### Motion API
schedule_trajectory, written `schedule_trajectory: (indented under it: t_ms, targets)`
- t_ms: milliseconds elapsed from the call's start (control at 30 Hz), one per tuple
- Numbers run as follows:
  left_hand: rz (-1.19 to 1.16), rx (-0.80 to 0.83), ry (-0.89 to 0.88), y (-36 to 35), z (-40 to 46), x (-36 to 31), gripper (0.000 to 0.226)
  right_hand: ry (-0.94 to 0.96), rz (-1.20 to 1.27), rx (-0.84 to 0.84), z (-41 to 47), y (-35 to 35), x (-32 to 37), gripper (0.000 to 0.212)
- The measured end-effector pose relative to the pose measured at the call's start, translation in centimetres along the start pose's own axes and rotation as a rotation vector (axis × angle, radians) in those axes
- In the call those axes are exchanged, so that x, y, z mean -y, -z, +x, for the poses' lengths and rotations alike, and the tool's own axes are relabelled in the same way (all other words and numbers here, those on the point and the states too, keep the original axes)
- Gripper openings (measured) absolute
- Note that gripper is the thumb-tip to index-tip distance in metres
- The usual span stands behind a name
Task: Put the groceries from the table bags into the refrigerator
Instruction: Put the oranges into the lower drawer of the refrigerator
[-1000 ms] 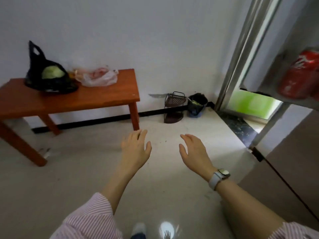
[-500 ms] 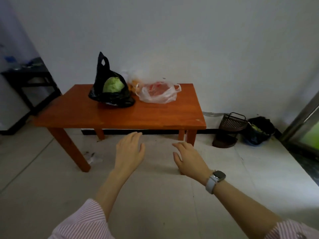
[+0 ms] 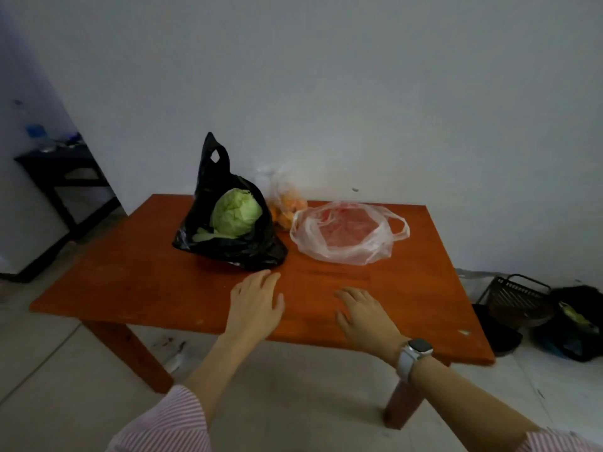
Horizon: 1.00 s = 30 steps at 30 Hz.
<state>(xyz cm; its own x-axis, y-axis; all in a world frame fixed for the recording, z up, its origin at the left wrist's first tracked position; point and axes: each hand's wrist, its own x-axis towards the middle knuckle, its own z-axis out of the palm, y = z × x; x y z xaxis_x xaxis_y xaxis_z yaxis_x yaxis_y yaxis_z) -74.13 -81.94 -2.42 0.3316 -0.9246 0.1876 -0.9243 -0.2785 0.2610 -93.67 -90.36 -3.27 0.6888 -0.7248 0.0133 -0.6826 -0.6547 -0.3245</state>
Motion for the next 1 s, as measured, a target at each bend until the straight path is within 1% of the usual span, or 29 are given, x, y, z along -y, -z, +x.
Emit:
schedule_trajectory:
  t_ms: [100,200,300,433,533,600,667,767,833,867,900,933,967,1000]
  targets:
    - [0.050,0.045,0.006,-0.1,7.7,2.0,0.047,0.005,0.018,-0.011,8.6,0.9,-1.2,0.045]
    - [0.054,0.042,0.027,-0.3,14.0,4.6,0.046,0.027,0.056,-0.005,16.3,1.2,-1.6,0.042]
    - [0.050,0.057,0.019,-0.8,18.0,6.5,0.046,0.048,0.095,0.006,21.5,1.4,-1.7,0.040]
    - [0.027,0.061,-0.020,-1.7,26.3,9.6,0.045,0.046,0.159,-0.027,29.9,1.6,-2.0,0.039]
    - [-0.028,0.044,-0.059,-2.9,33.1,11.5,0.045,-0.008,0.202,-0.041,36.3,1.0,-2.2,0.040]
    - [-0.078,0.059,-0.065,-4.1,37.4,13.0,0.047,-0.090,0.249,-0.027,40.8,0.0,-2.5,0.041]
    - [-0.092,0.115,-0.073,-5.5,41.1,14.3,0.054,-0.182,0.312,0.022,45.1,-1.3,-3.2,0.048]
    - [0.094,0.286,-0.077,-7.8,45.6,15.5,0.081,-0.230,0.353,0.088,50.2,-4.0,-4.9,0.070]
    - [0.194,0.399,-0.037,-9.3,47.7,16.2,0.097,-0.245,0.301,0.137,52.5,-5.9,-6.4,0.072]
    - [0.225,0.427,-0.028,-10.0,48.4,16.5,0.096,-0.246,0.277,0.158,53.2,-6.4,-6.8,0.067]
    - [0.249,0.426,-0.042,-10.8,48.7,16.8,0.084,-0.245,0.290,0.167,53.9,-6.9,-7.2,0.059]
    - [0.252,0.396,-0.071,-11.4,48.8,16.9,0.062,-0.259,0.321,0.154,54.3,-7.1,-7.3,0.051]
    - [0.226,0.358,-0.087,-11.8,48.7,17.0,0.041,-0.276,0.369,0.100,54.7,-7.4,-7.5,0.046]
    - [0.187,0.323,-0.086,-12.1,48.7,16.9,0.029,-0.302,0.408,0.034,54.8,-7.3,-7.7,0.042]
